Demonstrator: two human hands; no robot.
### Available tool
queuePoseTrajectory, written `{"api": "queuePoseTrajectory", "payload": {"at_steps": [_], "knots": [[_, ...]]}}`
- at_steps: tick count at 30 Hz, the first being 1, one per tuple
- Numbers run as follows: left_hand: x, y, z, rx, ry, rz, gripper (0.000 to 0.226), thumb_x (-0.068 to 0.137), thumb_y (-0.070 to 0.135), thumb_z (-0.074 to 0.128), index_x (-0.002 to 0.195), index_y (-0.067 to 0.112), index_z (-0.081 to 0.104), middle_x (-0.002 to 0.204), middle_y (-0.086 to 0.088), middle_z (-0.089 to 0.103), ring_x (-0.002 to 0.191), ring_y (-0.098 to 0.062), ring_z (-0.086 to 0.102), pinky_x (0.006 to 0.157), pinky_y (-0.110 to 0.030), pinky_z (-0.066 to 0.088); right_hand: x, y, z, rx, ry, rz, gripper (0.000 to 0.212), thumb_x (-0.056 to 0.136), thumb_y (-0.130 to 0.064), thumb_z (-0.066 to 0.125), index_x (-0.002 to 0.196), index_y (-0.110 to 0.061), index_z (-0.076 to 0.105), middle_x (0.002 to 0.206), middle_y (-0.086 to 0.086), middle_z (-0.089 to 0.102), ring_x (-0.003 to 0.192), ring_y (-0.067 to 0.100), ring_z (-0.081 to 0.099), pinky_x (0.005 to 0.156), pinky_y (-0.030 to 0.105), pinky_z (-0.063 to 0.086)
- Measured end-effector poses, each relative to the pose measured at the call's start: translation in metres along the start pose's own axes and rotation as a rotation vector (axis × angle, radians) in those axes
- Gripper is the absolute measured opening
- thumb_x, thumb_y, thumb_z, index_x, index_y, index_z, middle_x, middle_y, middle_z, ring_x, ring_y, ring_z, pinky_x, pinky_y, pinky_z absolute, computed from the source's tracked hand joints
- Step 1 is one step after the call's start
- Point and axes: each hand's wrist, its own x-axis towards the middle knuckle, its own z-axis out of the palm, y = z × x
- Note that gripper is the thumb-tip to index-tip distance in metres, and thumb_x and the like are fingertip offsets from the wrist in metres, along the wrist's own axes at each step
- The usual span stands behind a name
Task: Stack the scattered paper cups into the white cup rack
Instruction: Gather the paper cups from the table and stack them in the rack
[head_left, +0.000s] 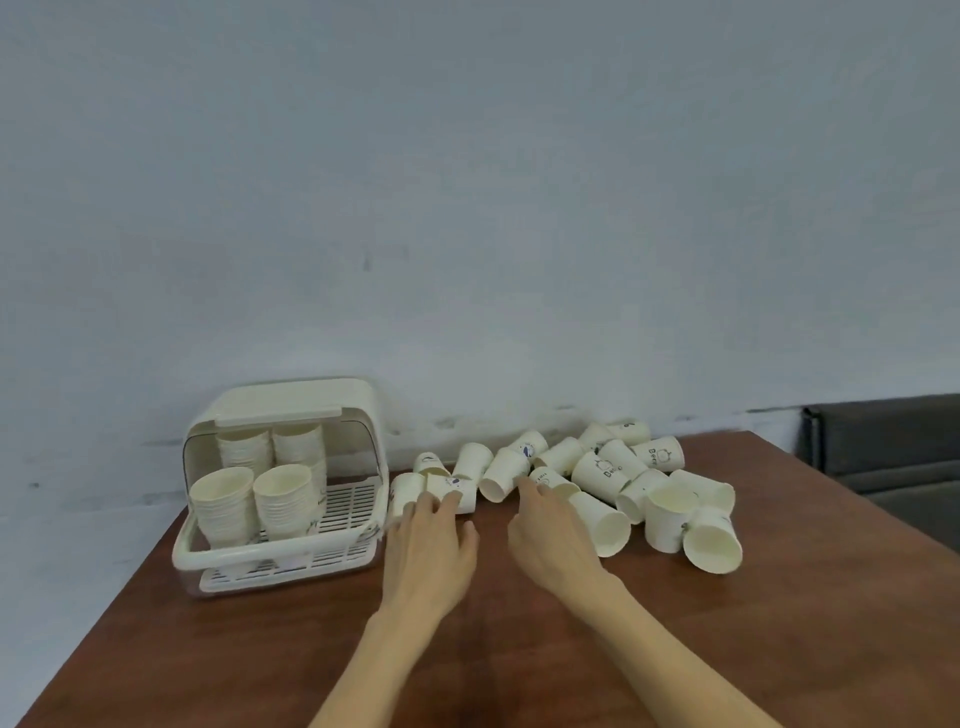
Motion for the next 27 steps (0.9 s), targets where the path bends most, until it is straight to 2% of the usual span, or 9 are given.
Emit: {"api": "queuePoseTrajectory", "payload": {"at_steps": [5, 9, 13, 16, 20, 27], "knots": [[-0.004, 0.032, 0.021, -0.042, -0.064, 0.050, 0.044, 0.095, 0.040, 0.043, 0.135, 0.024, 0.046, 0.121, -0.001, 0.051, 0.114, -0.021, 0.047, 0.093, -0.035, 0.041, -0.014, 0.040, -0.012, -0.014, 0.010, 0.097, 0.039, 0.086, -0.009, 0.043, 0.125, -0.008, 0.044, 0.113, 0.011, 0.056, 0.102, 0.030, 0.054, 0.076, 0.036, 0.040], [-0.006, 0.059, 0.042, -0.069, -0.121, 0.090, 0.045, 0.095, 0.041, 0.041, 0.138, 0.026, 0.044, 0.127, 0.001, 0.048, 0.120, -0.018, 0.045, 0.098, -0.034, 0.038, -0.026, 0.085, -0.022, -0.047, 0.015, 0.178, 0.034, 0.086, -0.011, 0.044, 0.119, -0.009, 0.047, 0.114, 0.010, 0.056, 0.103, 0.029, 0.053, 0.080, 0.036, 0.042], [-0.005, 0.087, 0.058, -0.092, -0.147, 0.147, 0.042, 0.095, 0.039, 0.042, 0.135, 0.026, 0.046, 0.124, 0.001, 0.049, 0.118, -0.018, 0.045, 0.096, -0.034, 0.037, -0.035, 0.126, -0.034, -0.054, -0.002, 0.279, 0.050, 0.081, -0.006, 0.042, 0.132, -0.012, 0.043, 0.112, 0.009, 0.060, 0.097, 0.030, 0.057, 0.076, 0.037, 0.046], [-0.003, 0.105, 0.068, -0.077, -0.167, 0.190, 0.040, 0.095, 0.038, 0.040, 0.132, 0.026, 0.047, 0.118, 0.002, 0.049, 0.112, -0.018, 0.046, 0.093, -0.033, 0.040, -0.042, 0.149, -0.043, -0.051, -0.025, 0.359, 0.036, 0.084, -0.004, 0.041, 0.119, -0.010, 0.048, 0.099, 0.009, 0.057, 0.083, 0.028, 0.052, 0.070, 0.037, 0.046], [-0.001, 0.126, 0.084, -0.084, -0.214, 0.219, 0.039, 0.095, 0.036, 0.041, 0.132, 0.025, 0.047, 0.122, 0.001, 0.051, 0.113, -0.019, 0.047, 0.091, -0.031, 0.039, -0.046, 0.175, -0.044, -0.022, -0.057, 0.491, 0.021, 0.083, -0.007, 0.042, 0.103, -0.011, 0.048, 0.097, 0.005, 0.055, 0.081, 0.027, 0.053, 0.071, 0.035, 0.047], [0.003, 0.157, 0.111, -0.085, -0.289, 0.251, 0.037, 0.093, 0.029, 0.043, 0.130, 0.025, 0.046, 0.110, 0.000, 0.052, 0.104, -0.022, 0.051, 0.083, -0.033, 0.044, -0.051, 0.204, -0.030, -0.051, -0.116, 0.544, 0.025, 0.084, -0.008, 0.042, 0.109, -0.010, 0.047, 0.106, 0.010, 0.060, 0.095, 0.031, 0.058, 0.074, 0.034, 0.044]]}}
